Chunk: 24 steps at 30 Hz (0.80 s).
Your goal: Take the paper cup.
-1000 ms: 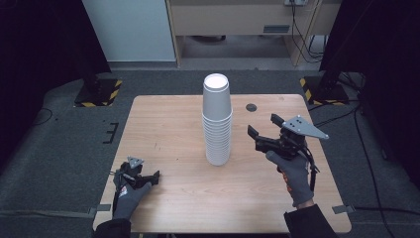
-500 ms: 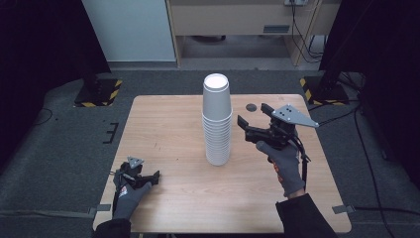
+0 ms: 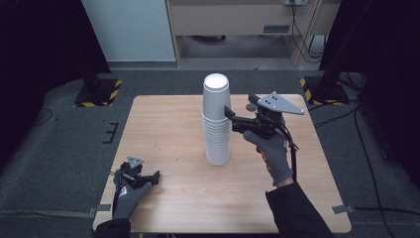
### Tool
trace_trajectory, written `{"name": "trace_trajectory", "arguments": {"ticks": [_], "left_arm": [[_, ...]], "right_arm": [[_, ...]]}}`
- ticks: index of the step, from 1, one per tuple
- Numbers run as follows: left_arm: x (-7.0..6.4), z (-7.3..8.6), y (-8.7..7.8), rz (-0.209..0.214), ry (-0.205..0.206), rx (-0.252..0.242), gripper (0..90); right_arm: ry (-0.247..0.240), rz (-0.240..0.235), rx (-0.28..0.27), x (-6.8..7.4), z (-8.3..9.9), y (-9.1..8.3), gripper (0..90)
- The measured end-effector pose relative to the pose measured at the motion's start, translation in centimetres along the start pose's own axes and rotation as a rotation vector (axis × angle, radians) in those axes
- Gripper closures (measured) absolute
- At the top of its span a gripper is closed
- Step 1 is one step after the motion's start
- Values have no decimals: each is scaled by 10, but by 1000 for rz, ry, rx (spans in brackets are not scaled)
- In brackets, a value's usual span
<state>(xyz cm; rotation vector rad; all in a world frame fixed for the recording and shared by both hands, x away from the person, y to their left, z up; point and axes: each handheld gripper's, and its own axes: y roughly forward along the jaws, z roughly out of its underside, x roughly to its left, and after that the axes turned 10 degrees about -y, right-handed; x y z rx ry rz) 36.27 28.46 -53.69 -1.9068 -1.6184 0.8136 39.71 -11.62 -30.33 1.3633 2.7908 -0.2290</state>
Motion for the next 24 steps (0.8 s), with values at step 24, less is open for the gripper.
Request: {"name": "trace_trajectory", "arguments": {"ticks": [24], "left_arm": [[0,0,0,1,0,0,19]], "right_arm": [[-6,-42,50,19,1,54,114]]}}
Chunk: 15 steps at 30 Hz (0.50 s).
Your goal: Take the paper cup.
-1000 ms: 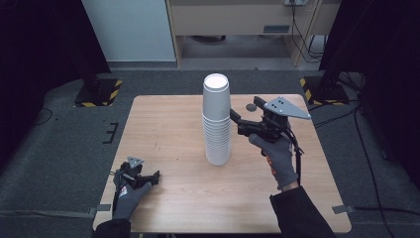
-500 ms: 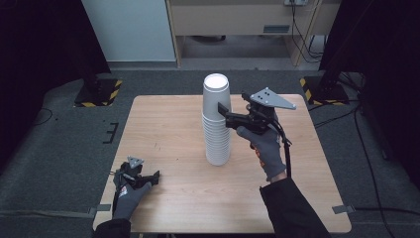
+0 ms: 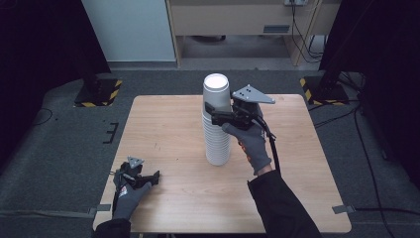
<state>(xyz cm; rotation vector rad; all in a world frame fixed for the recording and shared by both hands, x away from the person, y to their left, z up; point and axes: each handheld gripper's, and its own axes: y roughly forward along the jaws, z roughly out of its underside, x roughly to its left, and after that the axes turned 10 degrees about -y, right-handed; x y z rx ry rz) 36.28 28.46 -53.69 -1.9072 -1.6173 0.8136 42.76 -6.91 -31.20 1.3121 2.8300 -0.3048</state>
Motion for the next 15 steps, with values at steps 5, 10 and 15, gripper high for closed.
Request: {"name": "trace_trajectory", "arguments": {"ticks": [5,10,15], "left_arm": [[0,0,0,0,0,0,19],[0,0,0,0,0,0,18],[0,0,0,0,0,0,18]], "right_arm": [[-7,9,21,0,3,7,115],[-11,14,31,1,5,12,123],[-8,19,32,1,4,12,134]]}}
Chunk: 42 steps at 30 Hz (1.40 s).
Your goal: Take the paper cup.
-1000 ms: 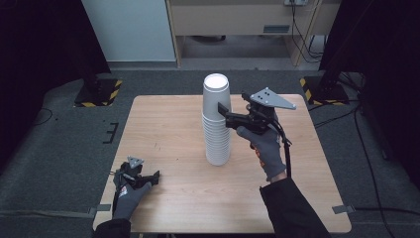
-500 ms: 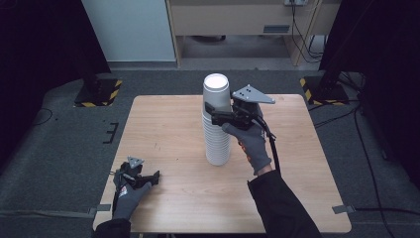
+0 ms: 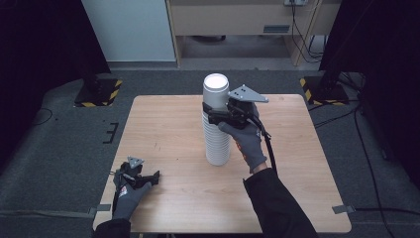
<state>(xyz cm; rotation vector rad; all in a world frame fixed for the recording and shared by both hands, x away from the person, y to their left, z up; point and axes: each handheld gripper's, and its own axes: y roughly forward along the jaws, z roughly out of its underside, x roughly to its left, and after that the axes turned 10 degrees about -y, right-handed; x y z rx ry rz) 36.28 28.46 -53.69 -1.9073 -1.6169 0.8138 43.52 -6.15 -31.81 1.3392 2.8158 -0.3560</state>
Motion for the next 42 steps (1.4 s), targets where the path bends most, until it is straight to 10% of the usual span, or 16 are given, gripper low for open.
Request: {"name": "trace_trajectory", "arguments": {"ticks": [42], "left_arm": [[0,0,0,0,-1,-1,17]], "right_arm": [[96,-4,-225,-15,-52,-29,144]]}}
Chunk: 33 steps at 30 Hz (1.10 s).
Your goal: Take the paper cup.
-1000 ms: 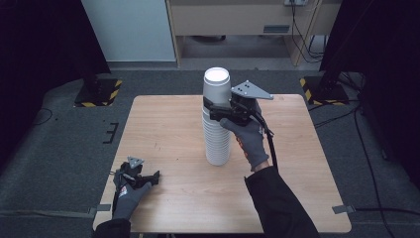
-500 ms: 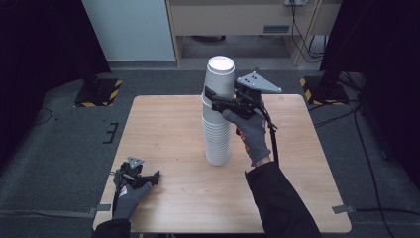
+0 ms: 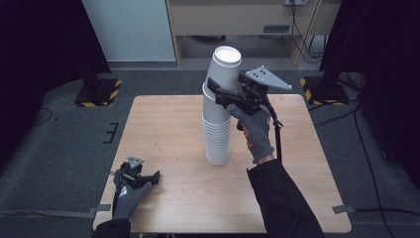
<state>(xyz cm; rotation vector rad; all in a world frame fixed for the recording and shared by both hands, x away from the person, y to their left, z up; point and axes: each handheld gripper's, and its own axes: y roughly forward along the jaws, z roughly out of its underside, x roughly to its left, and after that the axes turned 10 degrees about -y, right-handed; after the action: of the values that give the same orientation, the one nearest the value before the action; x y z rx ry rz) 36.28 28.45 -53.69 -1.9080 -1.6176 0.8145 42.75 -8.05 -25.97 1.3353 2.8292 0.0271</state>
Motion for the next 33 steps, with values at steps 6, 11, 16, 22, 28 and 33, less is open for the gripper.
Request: {"name": "trace_trajectory", "arguments": {"ticks": [6,11,16,22,28,33], "left_arm": [[0,0,0,0,-2,-2,17],[0,0,0,0,-2,-2,17],[0,0,0,0,-2,-2,17],[0,0,0,0,1,1,17],[0,0,0,0,1,1,17],[0,0,0,0,1,1,17]], "right_arm": [[17,-4,-45,-2,-9,-6,144],[13,11,-43,-6,-14,-15,143],[6,19,-45,-8,-17,-25,143],[22,44,-46,-17,-14,-45,143],[31,65,-29,-27,-2,-67,143],[52,86,-11,-38,15,-87,143]]}}
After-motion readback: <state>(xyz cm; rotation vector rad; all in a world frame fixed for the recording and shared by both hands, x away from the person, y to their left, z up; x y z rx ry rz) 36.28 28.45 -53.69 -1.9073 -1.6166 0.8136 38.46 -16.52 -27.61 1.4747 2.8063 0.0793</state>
